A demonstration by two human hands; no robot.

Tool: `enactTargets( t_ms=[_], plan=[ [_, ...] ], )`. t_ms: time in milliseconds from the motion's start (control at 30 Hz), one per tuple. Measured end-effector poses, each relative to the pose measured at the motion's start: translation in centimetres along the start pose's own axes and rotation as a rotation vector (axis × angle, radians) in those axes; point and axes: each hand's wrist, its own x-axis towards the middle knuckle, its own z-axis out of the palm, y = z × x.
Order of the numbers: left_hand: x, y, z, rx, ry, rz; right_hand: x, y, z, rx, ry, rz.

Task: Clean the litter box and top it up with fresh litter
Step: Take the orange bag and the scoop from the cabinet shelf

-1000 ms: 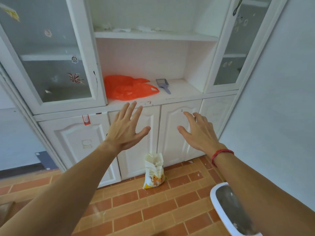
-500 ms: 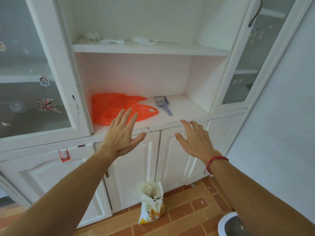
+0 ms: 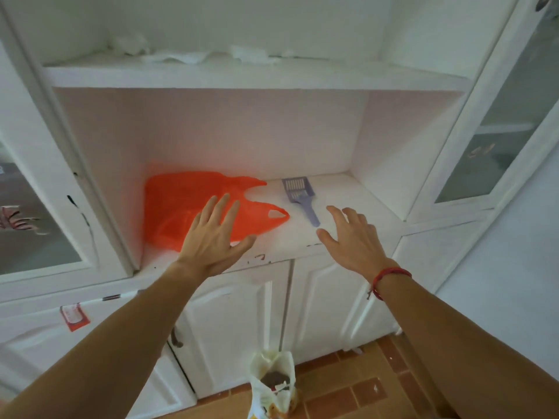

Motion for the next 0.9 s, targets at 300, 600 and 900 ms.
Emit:
enactTargets(
  t_ms=[300, 600, 900],
  plan=[
    [6.4, -1.2, 2.7, 0.061, -0.040, -0.156, 11.3, 2.1, 4.2, 0.089, -0.070, -0.124],
    [9.1, -4.1, 4.3, 0.094, -0.162, -0.232, 16.5, 1.3, 7.1, 0.133, -0.106, -0.181],
    [12.8, -6.4, 3.5, 0.006, -0.241, -0.240, 19.1, 1.9, 7.8, 0.097, -0.103, -0.105]
  ],
)
